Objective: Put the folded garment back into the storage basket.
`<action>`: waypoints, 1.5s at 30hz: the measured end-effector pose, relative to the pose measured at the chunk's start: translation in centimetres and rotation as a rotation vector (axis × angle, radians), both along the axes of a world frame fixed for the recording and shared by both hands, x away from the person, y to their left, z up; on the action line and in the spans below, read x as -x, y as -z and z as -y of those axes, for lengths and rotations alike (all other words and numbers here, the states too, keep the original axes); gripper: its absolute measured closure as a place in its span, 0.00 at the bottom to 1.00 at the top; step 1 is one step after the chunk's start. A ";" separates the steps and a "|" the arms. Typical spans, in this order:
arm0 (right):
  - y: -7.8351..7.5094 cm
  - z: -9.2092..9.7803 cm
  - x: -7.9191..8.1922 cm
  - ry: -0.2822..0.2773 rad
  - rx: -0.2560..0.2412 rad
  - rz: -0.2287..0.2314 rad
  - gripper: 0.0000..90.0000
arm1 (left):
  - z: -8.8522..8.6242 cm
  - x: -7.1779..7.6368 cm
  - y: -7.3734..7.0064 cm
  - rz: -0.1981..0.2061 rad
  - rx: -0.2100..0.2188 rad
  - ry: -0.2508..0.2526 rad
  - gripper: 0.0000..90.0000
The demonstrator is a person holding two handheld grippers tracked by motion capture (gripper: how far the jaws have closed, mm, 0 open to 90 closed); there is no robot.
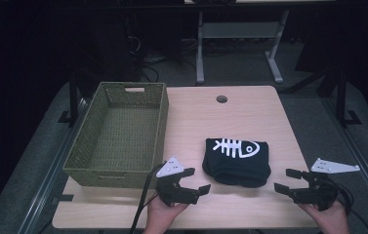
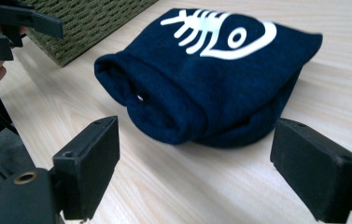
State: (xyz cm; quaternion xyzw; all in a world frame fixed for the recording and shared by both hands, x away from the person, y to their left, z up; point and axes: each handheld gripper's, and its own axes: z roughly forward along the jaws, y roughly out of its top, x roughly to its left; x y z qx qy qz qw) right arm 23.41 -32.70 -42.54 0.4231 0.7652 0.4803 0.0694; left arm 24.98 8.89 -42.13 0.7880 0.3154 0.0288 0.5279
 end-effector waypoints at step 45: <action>-1.9 -1.4 -6.5 0.012 0.064 -0.040 0.18 | 4.8 -7.9 0.4 -0.047 -0.132 -0.135 0.19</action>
